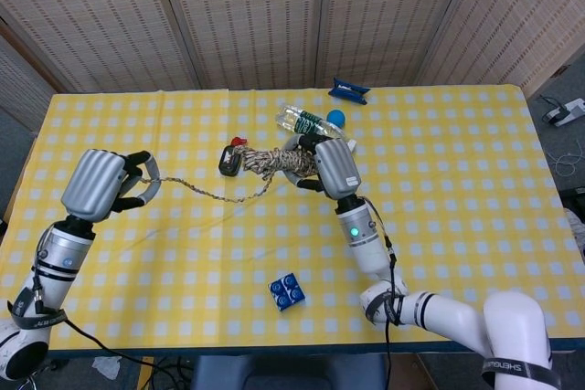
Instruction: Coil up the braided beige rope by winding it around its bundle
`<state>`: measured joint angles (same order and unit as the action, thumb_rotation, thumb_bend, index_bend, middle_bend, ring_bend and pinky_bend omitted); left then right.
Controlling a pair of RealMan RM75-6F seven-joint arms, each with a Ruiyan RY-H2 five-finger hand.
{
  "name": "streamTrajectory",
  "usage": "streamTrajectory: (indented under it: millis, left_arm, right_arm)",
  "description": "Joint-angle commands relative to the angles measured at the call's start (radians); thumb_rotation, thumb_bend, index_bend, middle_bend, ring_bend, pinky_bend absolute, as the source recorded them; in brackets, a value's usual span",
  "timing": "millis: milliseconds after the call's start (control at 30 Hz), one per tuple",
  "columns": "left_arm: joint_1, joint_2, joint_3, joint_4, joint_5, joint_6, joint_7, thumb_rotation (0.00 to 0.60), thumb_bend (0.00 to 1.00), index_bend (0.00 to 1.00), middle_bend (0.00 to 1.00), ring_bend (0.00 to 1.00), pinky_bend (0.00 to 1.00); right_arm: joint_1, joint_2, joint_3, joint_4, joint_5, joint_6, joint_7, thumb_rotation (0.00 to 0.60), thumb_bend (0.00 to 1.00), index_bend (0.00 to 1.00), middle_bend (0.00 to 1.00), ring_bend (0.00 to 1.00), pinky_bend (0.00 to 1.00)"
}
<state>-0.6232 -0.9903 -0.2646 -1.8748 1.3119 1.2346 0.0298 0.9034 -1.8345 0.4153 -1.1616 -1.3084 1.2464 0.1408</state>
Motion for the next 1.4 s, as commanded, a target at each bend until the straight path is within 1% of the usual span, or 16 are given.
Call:
streamTrajectory:
  millis: [33, 167, 367, 533, 767, 967, 1200, 1333, 1400]
  left_arm:
    - [-0.02, 0.002, -0.019, -0.038, 0.03, -0.004, -0.004, 0.6, 0.39, 0.78, 1.0, 1.0, 1.0]
    - [-0.05, -0.009, -0.033, -0.064, 0.053, -0.028, -0.004, 0.6, 0.39, 0.78, 1.0, 1.0, 1.0]
    - [-0.11, -0.031, -0.062, -0.097, 0.051, -0.087, -0.01, 0.6, 0.39, 0.78, 1.0, 1.0, 1.0]
    - [-0.156, -0.063, -0.092, -0.1, 0.022, -0.112, 0.006, 0.6, 0.39, 0.78, 1.0, 1.0, 1.0]
    - [-0.21, -0.101, -0.137, -0.073, -0.094, -0.16, -0.015, 0.6, 0.39, 0.78, 1.0, 1.0, 1.0]
    - [-0.235, -0.114, -0.158, -0.022, -0.223, -0.19, -0.001, 0.6, 0.39, 0.78, 1.0, 1.0, 1.0]
    - [-0.247, -0.106, -0.16, 0.067, -0.388, -0.243, 0.01, 0.6, 0.39, 0.78, 1.0, 1.0, 1.0]
    - [-0.247, -0.092, -0.149, 0.111, -0.499, -0.307, -0.005, 0.6, 0.39, 0.78, 1.0, 1.0, 1.0]
    - [-0.243, -0.094, -0.137, 0.134, -0.51, -0.321, -0.01, 0.6, 0.39, 0.78, 1.0, 1.0, 1.0]
  right_arm:
    - [0.021, -0.016, 0.008, 0.012, 0.022, -0.03, -0.038, 0.6, 0.43, 0.83, 0.69, 0.56, 0.6]
    - [0.052, -0.039, 0.014, 0.034, 0.032, -0.059, -0.075, 0.6, 0.43, 0.83, 0.69, 0.56, 0.6]
    - [0.097, -0.073, 0.019, 0.072, 0.039, -0.105, -0.092, 0.6, 0.43, 0.83, 0.69, 0.56, 0.6]
    - [0.122, -0.087, -0.001, 0.086, 0.022, -0.143, -0.08, 0.6, 0.42, 0.83, 0.69, 0.56, 0.6]
    - [0.132, -0.066, -0.056, 0.06, -0.039, -0.189, 0.0, 0.6, 0.41, 0.83, 0.69, 0.56, 0.6]
    - [0.114, -0.03, -0.108, 0.027, -0.113, -0.177, 0.106, 0.6, 0.39, 0.83, 0.7, 0.56, 0.6]
    - [0.084, 0.011, -0.161, 0.004, -0.206, -0.108, 0.226, 0.6, 0.38, 0.85, 0.71, 0.56, 0.62]
    - [0.061, 0.031, -0.169, -0.016, -0.241, -0.045, 0.291, 0.6, 0.38, 0.86, 0.72, 0.57, 0.63]
    - [0.051, 0.04, -0.168, -0.027, -0.254, -0.017, 0.307, 0.6, 0.38, 0.86, 0.72, 0.57, 0.63]
